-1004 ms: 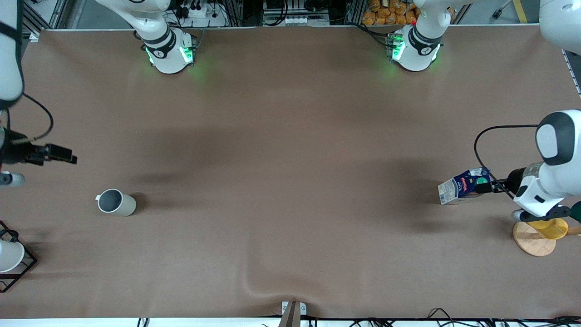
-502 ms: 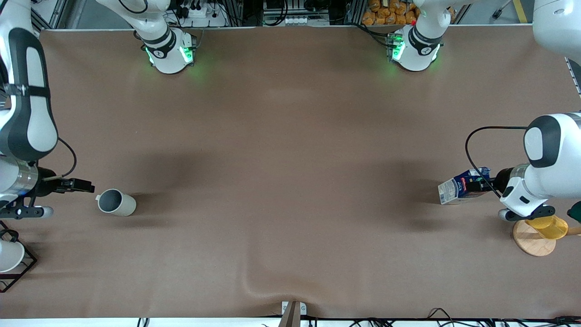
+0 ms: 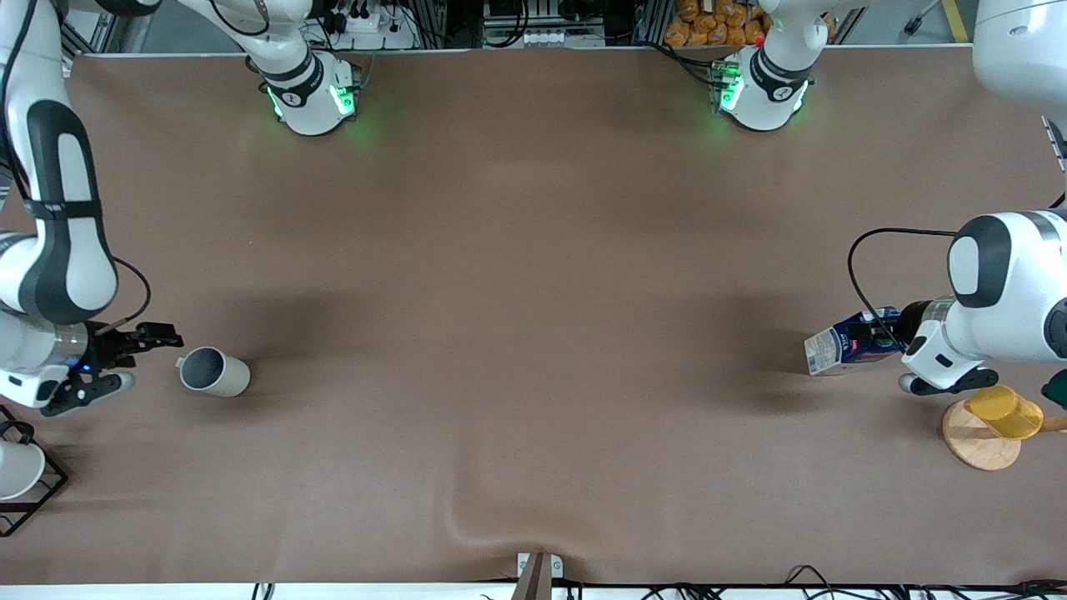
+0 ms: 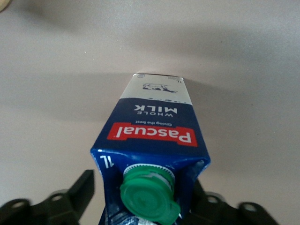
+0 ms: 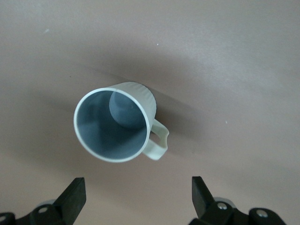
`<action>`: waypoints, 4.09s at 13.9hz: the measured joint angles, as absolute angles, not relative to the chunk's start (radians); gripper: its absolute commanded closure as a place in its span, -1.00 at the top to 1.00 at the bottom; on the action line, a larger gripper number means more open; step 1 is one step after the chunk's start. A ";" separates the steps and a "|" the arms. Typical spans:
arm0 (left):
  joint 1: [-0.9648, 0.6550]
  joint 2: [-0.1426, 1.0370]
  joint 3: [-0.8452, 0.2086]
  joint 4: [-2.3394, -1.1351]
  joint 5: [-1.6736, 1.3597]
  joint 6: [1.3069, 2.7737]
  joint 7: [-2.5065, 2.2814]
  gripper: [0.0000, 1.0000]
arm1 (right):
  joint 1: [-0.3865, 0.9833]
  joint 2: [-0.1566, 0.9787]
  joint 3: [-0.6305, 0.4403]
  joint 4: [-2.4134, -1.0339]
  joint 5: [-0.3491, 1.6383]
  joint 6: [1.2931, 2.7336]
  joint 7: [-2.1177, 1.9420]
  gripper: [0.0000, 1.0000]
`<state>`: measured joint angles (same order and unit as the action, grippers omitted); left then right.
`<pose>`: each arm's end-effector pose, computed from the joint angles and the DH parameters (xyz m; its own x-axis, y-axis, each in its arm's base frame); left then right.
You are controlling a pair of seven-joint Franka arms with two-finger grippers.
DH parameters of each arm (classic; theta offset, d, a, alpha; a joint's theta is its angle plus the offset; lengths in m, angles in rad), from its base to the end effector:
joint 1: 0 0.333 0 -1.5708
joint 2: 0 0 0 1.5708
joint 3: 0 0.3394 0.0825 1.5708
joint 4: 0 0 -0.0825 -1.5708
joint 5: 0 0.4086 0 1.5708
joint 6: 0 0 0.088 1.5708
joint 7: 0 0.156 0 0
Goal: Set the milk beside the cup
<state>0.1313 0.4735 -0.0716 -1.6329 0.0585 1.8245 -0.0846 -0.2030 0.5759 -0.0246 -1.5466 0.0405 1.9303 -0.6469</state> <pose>0.6610 0.0508 0.2862 0.9534 0.1255 -0.2744 0.1187 -0.9921 -0.0411 0.6852 -0.1521 0.2590 0.9068 0.3978 -0.1396 0.3812 -0.9150 -0.1319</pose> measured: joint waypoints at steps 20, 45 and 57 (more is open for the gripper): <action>0.127 0.311 -0.181 -1.535 0.062 1.625 -0.188 -0.20 | -0.115 0.653 -0.019 -1.503 -0.062 2.141 -0.745 1.00; 0.109 0.316 -0.208 -1.497 0.062 1.571 -0.216 -0.21 | -0.130 0.668 -0.012 -1.519 -0.094 2.087 -0.856 -1.00; 0.079 0.322 -0.259 -1.501 0.062 1.567 -0.288 -0.21 | 0.241 0.611 0.027 -1.516 -0.040 2.015 -0.575 -1.00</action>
<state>0.0794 0.3216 -0.2589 -1.5013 0.0616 1.5672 -0.2880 0.2408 0.6106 0.0265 -1.5158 -0.0399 2.0147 -0.5754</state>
